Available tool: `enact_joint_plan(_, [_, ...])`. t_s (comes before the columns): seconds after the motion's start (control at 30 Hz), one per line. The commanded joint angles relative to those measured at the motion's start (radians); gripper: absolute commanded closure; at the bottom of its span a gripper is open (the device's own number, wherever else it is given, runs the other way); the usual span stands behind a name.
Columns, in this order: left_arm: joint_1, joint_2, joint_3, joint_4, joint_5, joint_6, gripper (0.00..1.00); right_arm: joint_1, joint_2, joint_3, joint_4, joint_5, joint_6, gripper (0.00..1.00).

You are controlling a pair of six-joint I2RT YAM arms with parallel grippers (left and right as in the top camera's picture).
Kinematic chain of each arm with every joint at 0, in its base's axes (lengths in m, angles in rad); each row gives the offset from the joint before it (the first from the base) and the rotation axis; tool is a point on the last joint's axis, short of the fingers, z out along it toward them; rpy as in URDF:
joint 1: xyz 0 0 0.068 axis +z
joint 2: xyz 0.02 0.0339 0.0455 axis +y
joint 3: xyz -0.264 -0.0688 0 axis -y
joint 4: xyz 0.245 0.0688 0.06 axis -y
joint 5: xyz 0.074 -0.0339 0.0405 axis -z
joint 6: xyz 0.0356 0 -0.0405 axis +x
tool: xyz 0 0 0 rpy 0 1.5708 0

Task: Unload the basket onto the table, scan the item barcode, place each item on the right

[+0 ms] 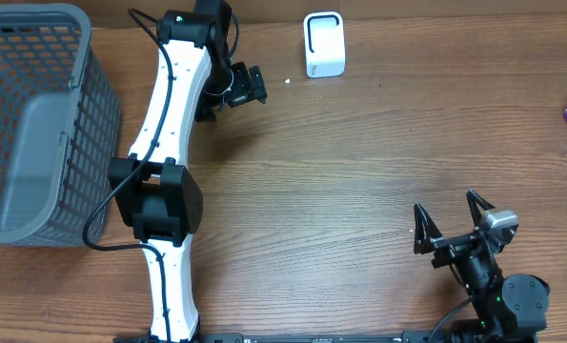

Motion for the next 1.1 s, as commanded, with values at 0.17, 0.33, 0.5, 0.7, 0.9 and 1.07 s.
enact_joint_plan(0.17, [0.000, -0.018, 0.009, 0.001, -0.007, 0.019, 0.00, 0.000, -0.012, -0.108, 0.143, 0.038, -0.004, 0.00])
enact_joint_plan(0.33, [0.000, -0.018, 0.009, 0.001, -0.007, 0.019, 0.00, 0.021, -0.012, -0.160, 0.209, 0.082, -0.004, 0.00])
enact_joint_plan(0.5, [0.000, -0.018, 0.009, 0.001, -0.007, 0.019, 0.00, 0.039, -0.012, -0.161, 0.206, 0.129, -0.004, 0.00])
enact_joint_plan(0.7, [0.000, -0.018, 0.009, 0.001, -0.007, 0.019, 0.00, 0.036, -0.012, -0.161, 0.195, 0.181, -0.005, 0.00])
enact_joint_plan(0.9, [0.000, -0.018, 0.009, 0.001, -0.007, 0.019, 0.00, 0.032, -0.012, -0.161, 0.194, 0.193, -0.004, 0.00])
enact_joint_plan(1.07, [0.000, -0.018, 0.009, 0.001, -0.007, 0.019, 0.00, 0.024, -0.012, -0.161, 0.194, 0.198, -0.005, 0.00])
